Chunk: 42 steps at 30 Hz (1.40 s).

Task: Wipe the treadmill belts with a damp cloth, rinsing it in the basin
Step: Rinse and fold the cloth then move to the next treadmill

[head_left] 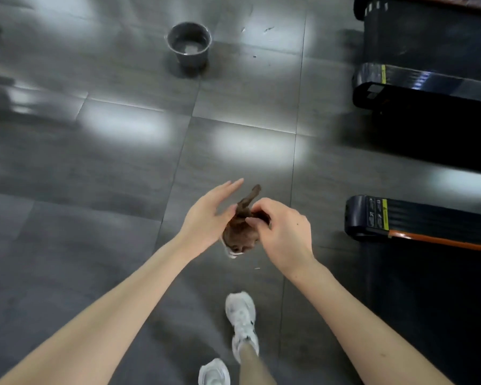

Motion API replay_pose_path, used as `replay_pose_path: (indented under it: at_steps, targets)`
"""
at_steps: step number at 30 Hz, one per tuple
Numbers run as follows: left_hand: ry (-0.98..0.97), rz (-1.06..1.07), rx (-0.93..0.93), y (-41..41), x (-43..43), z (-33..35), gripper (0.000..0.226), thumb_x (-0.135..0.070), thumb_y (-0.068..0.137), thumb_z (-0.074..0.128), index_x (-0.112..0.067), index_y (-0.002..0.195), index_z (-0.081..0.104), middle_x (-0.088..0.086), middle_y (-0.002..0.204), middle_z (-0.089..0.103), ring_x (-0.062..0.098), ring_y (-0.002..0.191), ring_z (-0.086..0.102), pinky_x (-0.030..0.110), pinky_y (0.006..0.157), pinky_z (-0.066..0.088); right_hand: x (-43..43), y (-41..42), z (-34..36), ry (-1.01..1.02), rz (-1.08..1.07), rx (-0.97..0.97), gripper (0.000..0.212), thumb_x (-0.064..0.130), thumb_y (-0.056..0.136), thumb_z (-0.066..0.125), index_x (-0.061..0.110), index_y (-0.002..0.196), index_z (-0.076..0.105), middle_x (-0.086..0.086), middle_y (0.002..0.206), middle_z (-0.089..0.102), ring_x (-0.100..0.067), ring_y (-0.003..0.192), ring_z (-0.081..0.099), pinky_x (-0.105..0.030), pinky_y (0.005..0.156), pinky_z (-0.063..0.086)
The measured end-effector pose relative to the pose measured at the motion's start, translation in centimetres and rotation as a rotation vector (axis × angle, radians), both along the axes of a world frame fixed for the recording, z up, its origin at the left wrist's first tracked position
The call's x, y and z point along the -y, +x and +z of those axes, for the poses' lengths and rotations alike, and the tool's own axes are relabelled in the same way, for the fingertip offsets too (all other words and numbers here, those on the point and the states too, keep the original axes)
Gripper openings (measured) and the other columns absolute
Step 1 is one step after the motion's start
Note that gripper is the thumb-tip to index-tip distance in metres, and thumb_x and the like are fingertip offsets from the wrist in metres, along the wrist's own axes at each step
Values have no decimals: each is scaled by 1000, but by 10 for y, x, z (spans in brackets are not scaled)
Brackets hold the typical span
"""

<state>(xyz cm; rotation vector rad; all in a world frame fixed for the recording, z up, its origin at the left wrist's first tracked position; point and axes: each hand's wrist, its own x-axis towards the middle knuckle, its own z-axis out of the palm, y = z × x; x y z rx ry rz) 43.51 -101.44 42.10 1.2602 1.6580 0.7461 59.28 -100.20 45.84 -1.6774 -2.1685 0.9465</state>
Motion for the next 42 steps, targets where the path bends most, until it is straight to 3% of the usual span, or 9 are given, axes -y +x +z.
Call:
replay_pose_path:
  at_steps: [3,6,12,14,17,24,29,37,42]
  targets:
    - [93,-198,-331,-34,-70,-4,54,-8,92,57,-34,138,45,-2,151,34,21,143,22,30,115,19,-65,-27,-1,60,11,32,5,25,85,63,24,89,65,8,90,66,-16,86,60,-33,70,43]
    - [211,-242,-472,-71,-138,-12,35,-6,85,67,-24,115,69,7,142,48,34,138,32,33,111,22,-144,-55,-2,72,-11,35,4,24,84,64,25,88,67,8,88,67,-17,86,61,-32,70,43]
    - [196,-171,-561,-155,-277,-11,19,-16,72,80,-11,85,67,8,115,65,34,120,53,32,101,35,-302,-134,3,112,34,48,5,29,80,62,27,83,65,10,81,64,-15,79,60,-31,63,41]
    - [150,-144,-515,-189,-321,-6,16,-17,77,76,-10,86,64,3,98,66,28,100,60,29,88,40,-353,-168,4,82,24,49,3,28,82,65,27,85,66,11,83,64,-13,80,58,-29,64,38]
    - [30,-155,-490,-247,-390,-3,13,-23,90,62,-13,93,54,-2,82,59,21,78,53,33,68,39,-433,-221,-3,22,16,65,4,27,84,65,27,87,65,12,84,63,-12,85,57,-28,66,33]
    - [-40,-248,-619,-382,-591,-40,14,-17,90,56,-12,104,57,8,99,64,33,94,58,39,76,44,-636,-344,-50,-30,-3,121,10,32,86,62,29,93,67,8,94,70,-20,97,61,-29,75,38]
    - [-51,-174,-635,-441,-733,-67,16,-18,92,56,-14,106,62,4,100,64,28,95,58,32,74,38,-775,-402,-95,-62,-32,150,11,30,87,62,27,97,67,7,98,69,-20,99,60,-29,74,37]
    - [-96,-286,-757,-519,-939,-200,19,-13,89,55,-15,104,65,5,98,66,29,95,60,38,78,45,-990,-484,-232,-39,97,224,10,26,85,62,25,95,67,8,105,63,-19,103,56,-27,71,36]
    - [-70,-439,-895,-555,-1028,-325,24,-10,90,47,-20,109,59,2,103,63,26,97,58,32,78,36,-1074,-521,-355,-11,166,232,8,20,83,67,20,90,69,5,105,64,-22,101,56,-30,77,42]
